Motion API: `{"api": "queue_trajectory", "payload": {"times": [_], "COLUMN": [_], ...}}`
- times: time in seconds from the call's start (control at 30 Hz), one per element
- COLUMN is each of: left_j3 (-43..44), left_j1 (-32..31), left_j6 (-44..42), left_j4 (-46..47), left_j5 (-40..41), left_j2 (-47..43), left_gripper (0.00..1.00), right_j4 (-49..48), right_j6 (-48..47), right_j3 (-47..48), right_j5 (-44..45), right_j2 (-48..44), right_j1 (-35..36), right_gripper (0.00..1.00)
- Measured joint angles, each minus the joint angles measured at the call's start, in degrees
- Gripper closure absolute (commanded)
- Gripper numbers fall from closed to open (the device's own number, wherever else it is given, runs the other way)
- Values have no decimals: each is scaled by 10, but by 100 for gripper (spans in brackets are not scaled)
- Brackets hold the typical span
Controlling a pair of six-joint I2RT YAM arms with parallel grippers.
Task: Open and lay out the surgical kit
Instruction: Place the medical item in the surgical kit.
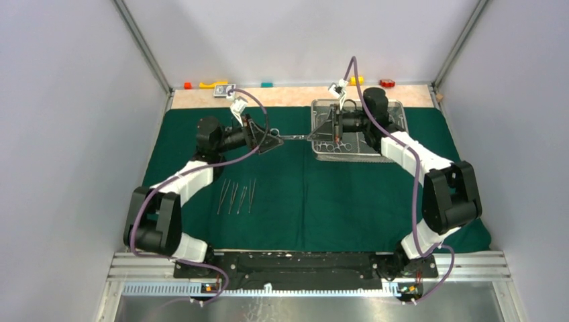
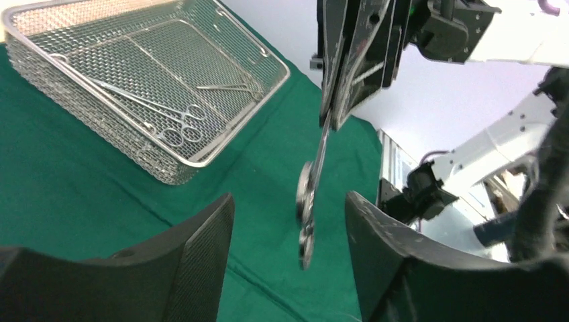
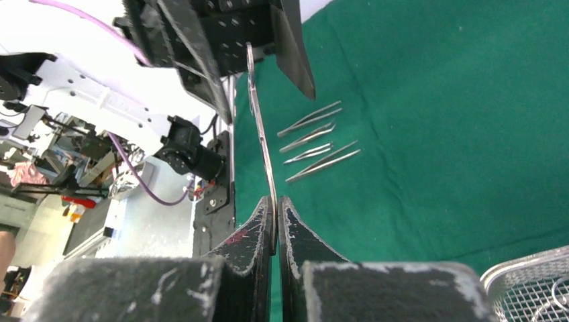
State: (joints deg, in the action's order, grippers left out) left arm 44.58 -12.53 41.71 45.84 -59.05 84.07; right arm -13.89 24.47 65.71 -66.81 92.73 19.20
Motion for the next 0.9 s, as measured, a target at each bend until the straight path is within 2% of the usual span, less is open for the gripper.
{"api": "queue_trajectory", "payload": {"times": [0.13,0.3,0.43,0.63,0.9], "left_j3": [28,92,168,196,199], "left_j1": [0,-21,-103,-210,-304], "left_j6": [-162,-372,-523,-679,-789], "left_j4": [-152,-318,-445,-573,-647], "left_j5": [43,122,202,306,431], "left_j2": [-52,-115,-115,-107,-64], "left_gripper": [8,3,8,20,34], "right_j4": [55,129,164,179,181], "right_j6": [-44,-99,-117,-114,-99], "right_j3": [0,0,0,4,9], "right_j5": [7,23,36,37,37], "right_j2": [0,0,0,4,30], "right_j1": [-1,4,23,48,56], "right_gripper": [100,100,100,100,100]}}
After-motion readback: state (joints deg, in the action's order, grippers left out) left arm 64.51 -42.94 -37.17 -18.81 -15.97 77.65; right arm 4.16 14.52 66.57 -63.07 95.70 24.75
